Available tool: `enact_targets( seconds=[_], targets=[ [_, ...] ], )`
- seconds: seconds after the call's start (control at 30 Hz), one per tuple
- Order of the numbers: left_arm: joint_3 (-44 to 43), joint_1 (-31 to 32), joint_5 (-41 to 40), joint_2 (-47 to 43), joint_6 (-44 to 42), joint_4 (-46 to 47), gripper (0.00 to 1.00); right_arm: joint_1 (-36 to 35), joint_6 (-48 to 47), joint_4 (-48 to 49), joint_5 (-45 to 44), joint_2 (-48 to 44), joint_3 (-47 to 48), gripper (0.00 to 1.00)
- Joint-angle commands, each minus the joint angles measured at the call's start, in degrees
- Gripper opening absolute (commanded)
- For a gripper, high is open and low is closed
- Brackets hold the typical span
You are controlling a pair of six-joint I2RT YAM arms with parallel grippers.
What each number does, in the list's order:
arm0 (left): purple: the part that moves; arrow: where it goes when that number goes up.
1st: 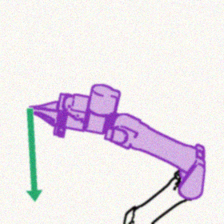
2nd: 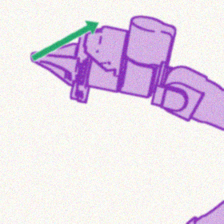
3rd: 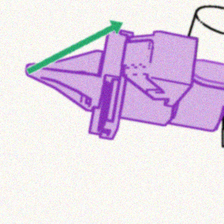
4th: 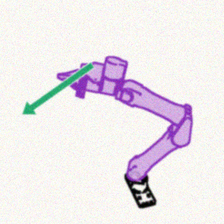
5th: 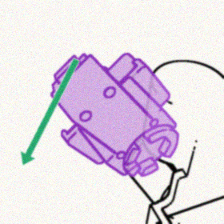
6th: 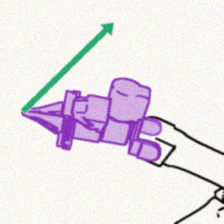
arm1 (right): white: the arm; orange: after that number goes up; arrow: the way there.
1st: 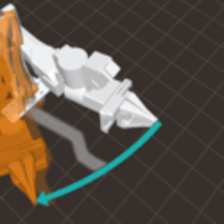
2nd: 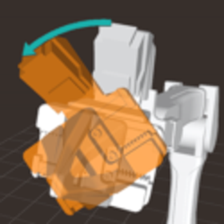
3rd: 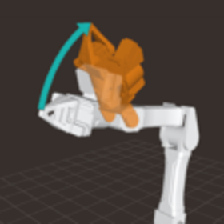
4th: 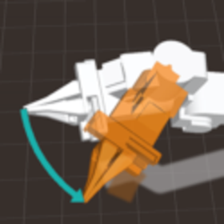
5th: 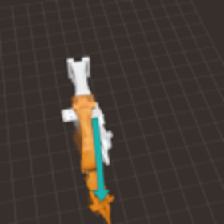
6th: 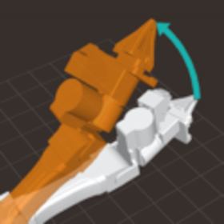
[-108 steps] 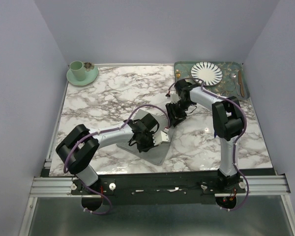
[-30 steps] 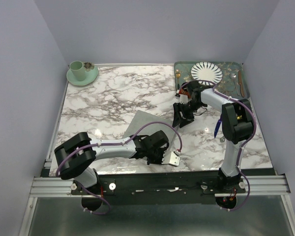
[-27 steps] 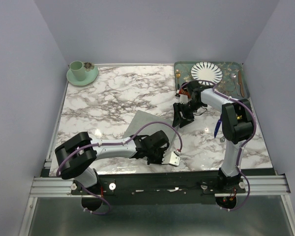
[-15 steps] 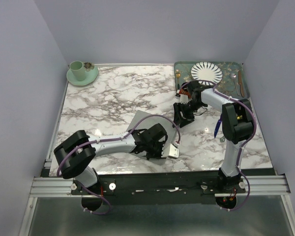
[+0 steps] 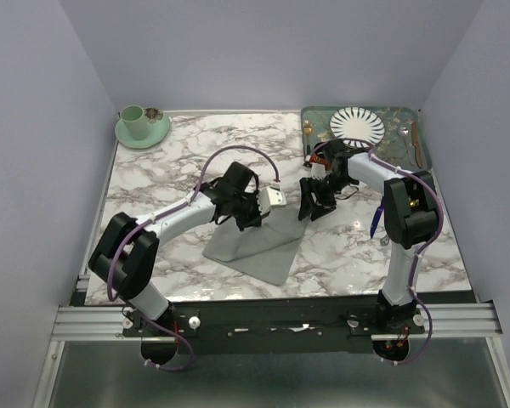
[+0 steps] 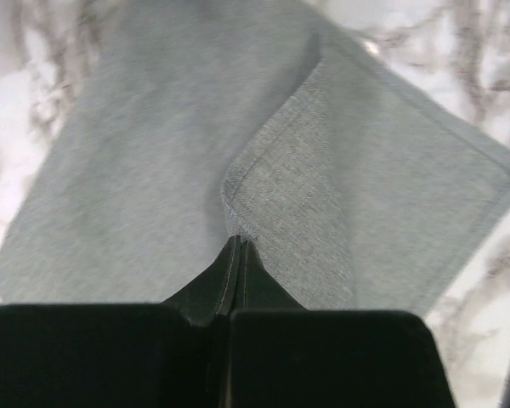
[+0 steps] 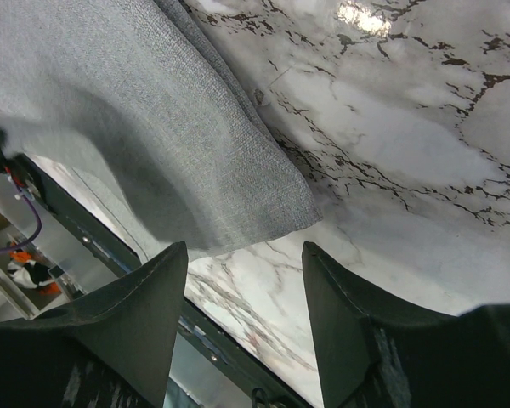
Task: Fold the napkin into a case and place the utensils inside
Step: Fold the top corner of the square-folded napkin at the center of the board.
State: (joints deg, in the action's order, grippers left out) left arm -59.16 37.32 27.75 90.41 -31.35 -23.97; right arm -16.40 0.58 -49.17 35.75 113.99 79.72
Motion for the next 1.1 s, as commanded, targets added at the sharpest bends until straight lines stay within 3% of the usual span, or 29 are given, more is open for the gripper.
enact_targets(
  seconds=[0.0,0.07,0.13,0.27,0.37,0.63,1.07],
  targets=[
    [-6.0,-6.3,3.3,6.9,0.1,-0.6,0.0,0.2,-0.1,-0.7,1.4,-0.4,0.3,0.65],
    [-8.9,-7.8,4.8,8.6,-0.5,-4.5,0.0,0.2,-0.1,-0.8,1.3,-0.5,0.3,0.65],
    [-8.5,-8.4,4.6,8.6,2.7,-1.7,0.04,0.2,-0.1,-0.8,1.3,-0.7,0.2,0.65],
    [-8.0,-10.7,3.3,9.6,5.1,-0.3,0.41,0.2,-0.1,-1.0,1.8,-0.5,0.5,0.66],
    [-10.5,-12.1,4.9,11.8,6.6,-3.4,0.49,0.2,-0.1,-1.1,1.9,-0.5,0.6,0.66],
    [-13.9,-13.9,6.4,16.4,7.3,-5.9,0.52,0.2,-0.1,-1.0,2.1,-1.2,0.6,0.65],
    [-16.4,-14.1,7.3,21.0,8.8,-7.8,0.41,0.3,-1.5,-1.1,2.2,-1.1,0.7,0.65]
  ],
)
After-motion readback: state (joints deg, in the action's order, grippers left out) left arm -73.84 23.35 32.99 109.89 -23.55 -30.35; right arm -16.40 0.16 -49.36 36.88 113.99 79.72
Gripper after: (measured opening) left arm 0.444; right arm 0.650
